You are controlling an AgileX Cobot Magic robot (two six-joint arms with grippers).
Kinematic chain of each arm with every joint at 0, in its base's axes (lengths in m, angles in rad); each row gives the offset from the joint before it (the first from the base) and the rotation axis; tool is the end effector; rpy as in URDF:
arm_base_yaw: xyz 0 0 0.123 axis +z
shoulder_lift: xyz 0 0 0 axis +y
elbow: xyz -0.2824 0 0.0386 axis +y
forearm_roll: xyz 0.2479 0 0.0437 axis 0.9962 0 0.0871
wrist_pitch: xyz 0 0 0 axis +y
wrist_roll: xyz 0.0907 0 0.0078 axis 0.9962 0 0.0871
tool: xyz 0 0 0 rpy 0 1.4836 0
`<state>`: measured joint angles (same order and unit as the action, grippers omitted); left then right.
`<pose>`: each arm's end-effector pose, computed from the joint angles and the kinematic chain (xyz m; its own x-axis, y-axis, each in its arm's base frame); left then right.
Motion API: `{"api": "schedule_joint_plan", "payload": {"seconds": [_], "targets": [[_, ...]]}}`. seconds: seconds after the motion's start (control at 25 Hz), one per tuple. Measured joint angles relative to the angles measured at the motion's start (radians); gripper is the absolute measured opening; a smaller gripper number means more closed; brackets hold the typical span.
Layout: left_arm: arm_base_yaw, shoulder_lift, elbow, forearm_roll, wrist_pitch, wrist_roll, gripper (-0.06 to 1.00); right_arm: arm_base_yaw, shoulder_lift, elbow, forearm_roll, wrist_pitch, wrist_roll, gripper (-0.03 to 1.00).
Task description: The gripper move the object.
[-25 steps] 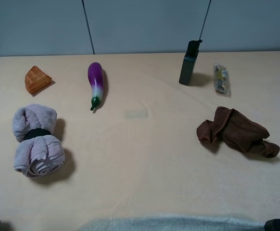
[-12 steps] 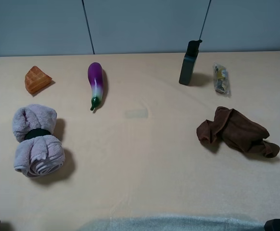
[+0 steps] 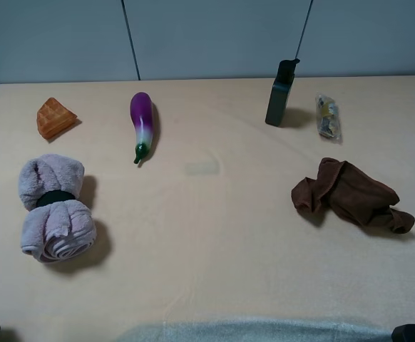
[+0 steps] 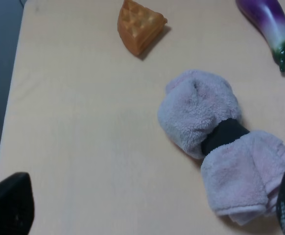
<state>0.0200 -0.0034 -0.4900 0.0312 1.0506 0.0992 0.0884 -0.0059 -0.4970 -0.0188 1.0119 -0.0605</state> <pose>-0.0039 0.0024 0.2752 -0.4547 0.1053 -0.8844 0.0080 0.9934 0.1142 -0.0033 -0.0018 0.2803 -0.4015 -0.1063 -0.9097 -0.1023 0.9922 -0.0708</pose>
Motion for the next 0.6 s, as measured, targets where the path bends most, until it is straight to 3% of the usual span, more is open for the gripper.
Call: {"api": "schedule_joint_plan", "payload": {"seconds": [0.2,0.6], "targets": [[0.0,0.0,0.0,0.0,0.0,0.0,0.99,-0.055,0.0,0.005,0.0,0.003,0.0,0.69],[0.0,0.0,0.0,0.0,0.0,0.0,0.99,-0.059,0.0,0.005,0.0,0.005,0.0,0.69]]}}
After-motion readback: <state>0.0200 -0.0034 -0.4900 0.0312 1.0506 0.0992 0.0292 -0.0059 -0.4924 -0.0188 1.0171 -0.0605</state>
